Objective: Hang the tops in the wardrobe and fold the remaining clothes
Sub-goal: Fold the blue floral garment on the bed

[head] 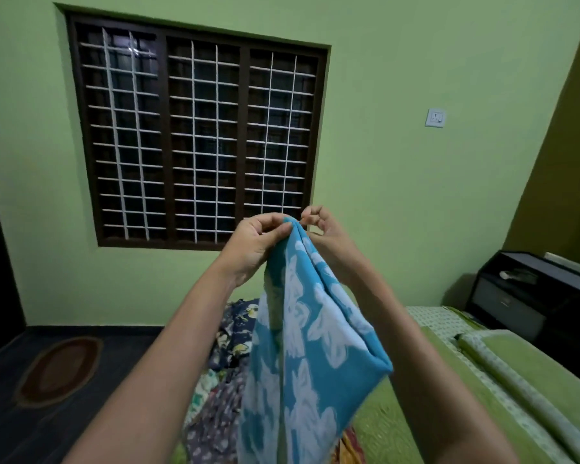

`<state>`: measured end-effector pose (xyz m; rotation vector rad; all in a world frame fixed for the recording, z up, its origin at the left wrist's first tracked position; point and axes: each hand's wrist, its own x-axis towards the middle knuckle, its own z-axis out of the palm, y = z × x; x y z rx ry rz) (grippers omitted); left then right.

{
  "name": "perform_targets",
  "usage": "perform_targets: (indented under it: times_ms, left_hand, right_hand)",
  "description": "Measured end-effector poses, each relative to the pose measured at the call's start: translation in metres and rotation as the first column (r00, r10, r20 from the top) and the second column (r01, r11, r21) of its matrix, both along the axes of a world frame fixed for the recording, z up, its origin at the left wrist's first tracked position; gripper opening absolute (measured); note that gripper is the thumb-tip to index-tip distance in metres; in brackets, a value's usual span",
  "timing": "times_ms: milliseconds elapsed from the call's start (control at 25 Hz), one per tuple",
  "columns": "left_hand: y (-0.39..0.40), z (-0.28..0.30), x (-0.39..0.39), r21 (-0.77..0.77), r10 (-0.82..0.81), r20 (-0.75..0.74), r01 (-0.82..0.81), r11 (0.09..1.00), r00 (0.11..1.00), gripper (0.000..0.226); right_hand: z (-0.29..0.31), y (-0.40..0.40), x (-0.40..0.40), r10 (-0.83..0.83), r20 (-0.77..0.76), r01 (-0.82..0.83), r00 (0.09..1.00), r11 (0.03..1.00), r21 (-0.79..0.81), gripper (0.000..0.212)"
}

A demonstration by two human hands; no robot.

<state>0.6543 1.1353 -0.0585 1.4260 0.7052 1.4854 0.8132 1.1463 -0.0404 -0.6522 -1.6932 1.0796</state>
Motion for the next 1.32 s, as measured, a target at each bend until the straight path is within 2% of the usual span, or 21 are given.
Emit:
perform_targets:
  times_ms: [40, 120, 160, 200, 240, 280, 320, 400, 480, 600, 680, 760, 800, 880, 920, 960, 1040, 1160, 1200, 1320]
  left_hand:
    - [0.004, -0.005, 0.001, -0.016, 0.074, -0.023, -0.075, 0.997, 0.997, 0.007]
    - [0.015, -0.017, 0.0, -0.033, 0.227, -0.055, -0.229, 0.973, 0.972, 0.005]
    - [0.021, -0.022, 0.0, -0.039, 0.276, -0.066, -0.279, 0.96, 0.959, 0.005]
    - [0.026, -0.027, 0.0, -0.033, 0.313, -0.088, -0.316, 0.948, 0.946, 0.007]
    - [0.029, -0.031, -0.001, -0.014, 0.338, -0.12, -0.342, 0.939, 0.933, 0.01]
    - [0.033, -0.032, -0.001, 0.008, 0.363, -0.144, -0.366, 0.931, 0.92, 0.01]
    - [0.034, -0.031, 0.0, 0.03, 0.387, -0.168, -0.388, 0.921, 0.907, 0.007]
    - [0.036, -0.028, -0.002, 0.091, 0.456, -0.228, -0.447, 0.89, 0.86, 0.003]
    - [0.038, -0.033, -0.006, 0.2, 0.521, -0.338, -0.481, 0.854, 0.784, 0.003]
    - [0.032, -0.047, -0.002, 0.339, 0.447, -0.493, -0.308, 0.889, 0.747, 0.013]
    - [0.026, -0.052, 0.007, 0.411, 0.415, -0.617, -0.176, 0.895, 0.668, 0.015]
    - [0.019, -0.058, 0.022, 0.469, 0.461, -0.682, -0.144, 0.871, 0.568, 0.02]
    - [0.011, -0.06, 0.033, 0.481, 0.487, -0.664, -0.175, 0.859, 0.567, 0.02]
    - [-0.011, -0.063, 0.061, 0.492, 0.532, -0.566, -0.26, 0.831, 0.63, 0.019]
    - [-0.024, -0.065, 0.079, 0.482, 0.525, -0.56, -0.263, 0.836, 0.641, 0.019]
    - [-0.036, -0.071, 0.099, 0.457, 0.496, -0.614, -0.236, 0.858, 0.614, 0.019]
    - [-0.061, -0.09, 0.141, 0.396, 0.447, -0.739, -0.212, 0.893, 0.504, 0.022]
    - [-0.098, -0.108, 0.202, 0.369, 0.45, -0.828, -0.278, 0.887, 0.334, 0.027]
    - [-0.11, -0.112, 0.221, 0.359, 0.428, -0.851, -0.256, 0.897, 0.304, 0.028]
    - [-0.132, -0.11, 0.269, 0.299, 0.36, -0.876, -0.224, 0.928, 0.32, 0.029]
  right_hand:
    - [0.002, -0.004, 0.009, -0.06, 0.033, 0.059, 0.998, 0.997, 0.043, 0.022]
    - [0.006, -0.019, 0.025, -0.079, 0.12, 0.073, 0.99, 0.996, 0.055, 0.015]
    - [0.008, -0.028, 0.033, -0.086, 0.254, 0.072, 0.963, 0.996, 0.061, 0.013]
    - [0.009, -0.034, 0.04, -0.128, 0.46, 0.093, 0.878, 0.991, 0.098, 0.018]
    - [0.005, -0.04, 0.045, -0.196, 0.658, 0.122, 0.727, 0.98, 0.157, 0.027]
    - [-0.002, -0.043, 0.049, -0.269, 0.791, 0.142, 0.549, 0.963, 0.228, 0.036]
    - [-0.012, -0.045, 0.052, -0.316, 0.862, 0.146, 0.396, 0.949, 0.281, 0.043]
    - [-0.03, -0.047, 0.062, -0.32, 0.929, 0.147, 0.186, 0.944, 0.296, 0.043]
    - [-0.035, -0.049, 0.085, -0.31, 0.95, 0.254, 0.042, 0.923, 0.29, 0.036]
    - [-0.03, -0.057, 0.126, -0.43, 0.898, 0.446, -0.092, 0.789, 0.423, 0.037]
    - [-0.031, -0.067, 0.145, -0.451, 0.874, 0.447, -0.183, 0.753, 0.482, 0.041]
    - [-0.028, -0.084, 0.159, -0.452, 0.859, 0.391, -0.239, 0.765, 0.512, 0.045]
    - [-0.026, -0.094, 0.167, -0.523, 0.812, 0.358, -0.258, 0.729, 0.583, 0.044]
    - [-0.022, -0.113, 0.198, -0.693, 0.674, 0.325, -0.256, 0.595, 0.735, 0.039]
    - [-0.023, -0.123, 0.215, -0.703, 0.666, 0.333, -0.251, 0.583, 0.741, 0.039]
    - [-0.026, -0.134, 0.233, -0.654, 0.711, 0.34, -0.259, 0.628, 0.7, 0.041]
    - [-0.042, -0.156, 0.274, -0.544, 0.786, 0.322, -0.295, 0.718, 0.617, 0.043]
    - [-0.065, -0.182, 0.339, -0.489, 0.803, 0.345, -0.34, 0.729, 0.591, 0.039]
    - [-0.072, -0.19, 0.357, -0.464, 0.817, 0.343, -0.344, 0.748, 0.569, 0.039]
    - [-0.083, -0.208, 0.404, -0.481, 0.808, 0.357, -0.342, 0.728, 0.585, 0.034]
